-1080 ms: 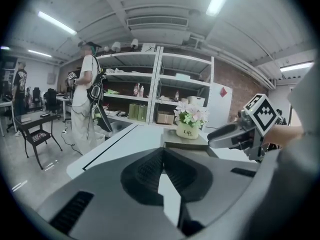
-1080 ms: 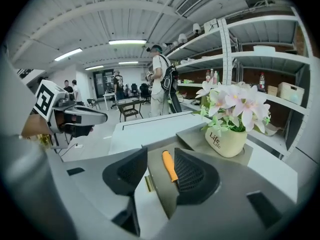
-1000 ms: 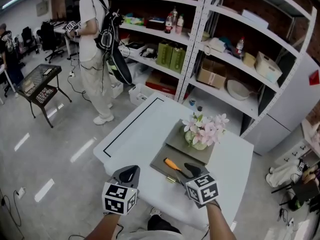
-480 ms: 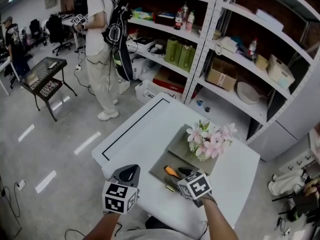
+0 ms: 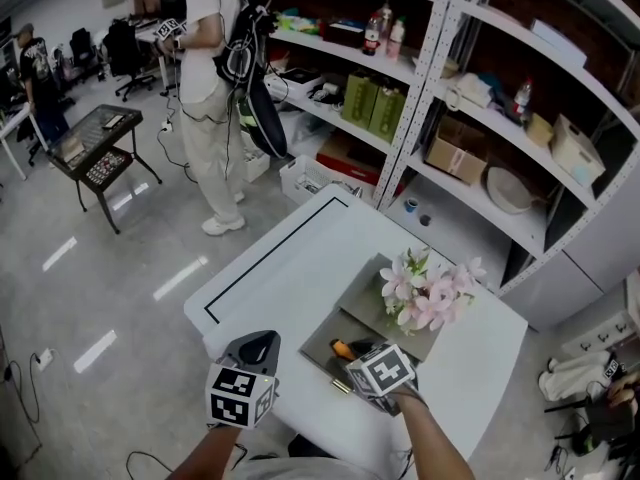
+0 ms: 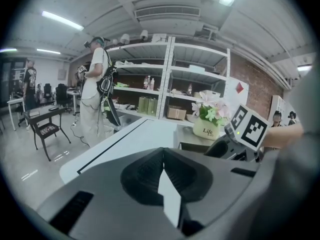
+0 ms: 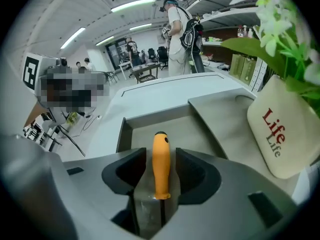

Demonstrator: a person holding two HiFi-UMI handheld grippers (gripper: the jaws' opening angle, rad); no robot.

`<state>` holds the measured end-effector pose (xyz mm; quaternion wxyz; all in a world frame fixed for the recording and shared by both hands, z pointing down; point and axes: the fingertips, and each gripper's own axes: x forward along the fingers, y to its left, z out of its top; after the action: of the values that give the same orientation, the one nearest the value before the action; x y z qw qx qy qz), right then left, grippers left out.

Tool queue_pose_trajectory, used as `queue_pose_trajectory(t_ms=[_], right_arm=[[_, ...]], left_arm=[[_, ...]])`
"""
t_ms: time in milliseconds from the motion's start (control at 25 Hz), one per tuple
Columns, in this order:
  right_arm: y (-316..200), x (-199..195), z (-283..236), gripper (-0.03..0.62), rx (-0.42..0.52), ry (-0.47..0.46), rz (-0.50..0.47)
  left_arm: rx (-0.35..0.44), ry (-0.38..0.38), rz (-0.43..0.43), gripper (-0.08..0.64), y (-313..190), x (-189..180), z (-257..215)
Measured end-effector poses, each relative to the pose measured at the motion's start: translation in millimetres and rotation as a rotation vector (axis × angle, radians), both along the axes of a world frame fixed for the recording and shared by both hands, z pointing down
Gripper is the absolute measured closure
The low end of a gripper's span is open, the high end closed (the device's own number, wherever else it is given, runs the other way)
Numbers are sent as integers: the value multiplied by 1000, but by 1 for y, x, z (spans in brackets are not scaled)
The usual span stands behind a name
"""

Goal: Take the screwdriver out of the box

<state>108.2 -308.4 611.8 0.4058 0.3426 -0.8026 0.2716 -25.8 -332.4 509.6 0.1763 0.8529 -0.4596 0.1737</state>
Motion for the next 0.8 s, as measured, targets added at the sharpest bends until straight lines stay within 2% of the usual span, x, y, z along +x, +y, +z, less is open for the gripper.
queue_pose_trajectory(t_ms=[360, 560, 800], right_arm=[[-5, -2, 10, 416, -47, 49, -31], [1, -4, 16, 433, -49, 110, -57], [-5, -2, 16, 436, -9, 140, -68]], left_arm=[[-13, -12, -15, 557, -6, 0, 5], [-15, -16, -16, 557, -5, 1, 6], [-14, -18, -25, 557, -5, -2, 6]])
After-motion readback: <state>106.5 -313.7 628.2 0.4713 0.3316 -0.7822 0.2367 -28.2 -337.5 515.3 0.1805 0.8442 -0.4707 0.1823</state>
